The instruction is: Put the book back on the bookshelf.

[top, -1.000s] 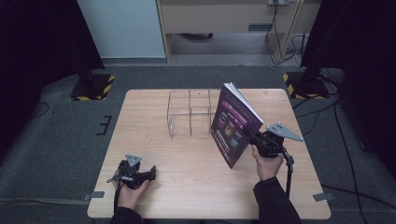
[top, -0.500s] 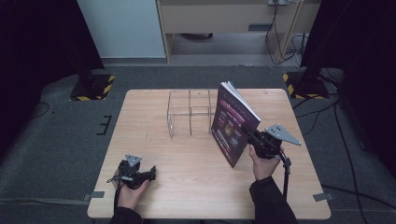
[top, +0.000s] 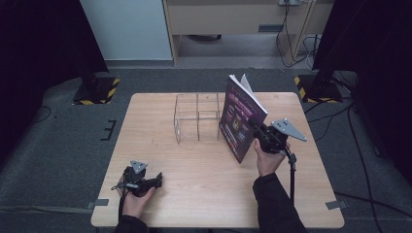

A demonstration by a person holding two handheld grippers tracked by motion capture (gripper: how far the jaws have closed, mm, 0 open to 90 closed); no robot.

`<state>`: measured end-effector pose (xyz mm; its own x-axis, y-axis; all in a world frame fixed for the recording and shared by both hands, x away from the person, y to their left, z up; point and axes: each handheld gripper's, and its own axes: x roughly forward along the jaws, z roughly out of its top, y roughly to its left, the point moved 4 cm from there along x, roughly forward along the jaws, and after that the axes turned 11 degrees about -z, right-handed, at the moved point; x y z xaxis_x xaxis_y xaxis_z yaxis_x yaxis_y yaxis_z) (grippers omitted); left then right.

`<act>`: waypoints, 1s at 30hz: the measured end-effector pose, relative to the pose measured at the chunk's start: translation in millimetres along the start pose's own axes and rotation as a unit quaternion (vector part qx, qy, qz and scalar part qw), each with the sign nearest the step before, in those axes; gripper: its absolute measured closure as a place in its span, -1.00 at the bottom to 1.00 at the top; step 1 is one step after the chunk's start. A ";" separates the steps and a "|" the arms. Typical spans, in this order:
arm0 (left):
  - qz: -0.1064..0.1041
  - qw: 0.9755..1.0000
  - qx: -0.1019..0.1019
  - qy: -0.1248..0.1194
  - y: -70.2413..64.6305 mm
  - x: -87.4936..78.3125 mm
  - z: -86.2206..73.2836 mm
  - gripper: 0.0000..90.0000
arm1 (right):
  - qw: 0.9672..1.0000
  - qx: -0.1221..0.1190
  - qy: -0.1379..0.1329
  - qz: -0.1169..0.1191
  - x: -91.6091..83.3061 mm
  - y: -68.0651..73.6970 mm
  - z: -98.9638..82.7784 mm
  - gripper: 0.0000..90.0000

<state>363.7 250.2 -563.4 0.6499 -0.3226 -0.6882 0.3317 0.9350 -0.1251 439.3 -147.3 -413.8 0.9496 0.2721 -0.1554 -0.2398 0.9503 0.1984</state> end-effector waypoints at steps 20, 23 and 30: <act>0.000 1.000 0.001 0.000 0.1 0.1 0.0 -0.80 | 0.999 0.004 -0.013 -0.042 40.5 3.3 -5.3 0.88; 0.000 1.000 0.001 0.000 0.1 0.1 0.0 -0.80 | 0.999 0.005 -0.019 -0.051 43.6 4.4 -7.0 0.88; 0.000 1.000 0.001 0.000 0.1 0.1 0.0 -0.81 | 0.997 0.003 -0.029 -0.068 46.1 7.3 -10.5 0.88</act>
<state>363.8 250.3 -563.4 0.6501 -0.3232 -0.6877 0.3330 0.9347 -0.1245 479.2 -126.2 -429.7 0.9833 0.1319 -0.1253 -0.1074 0.9767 0.1858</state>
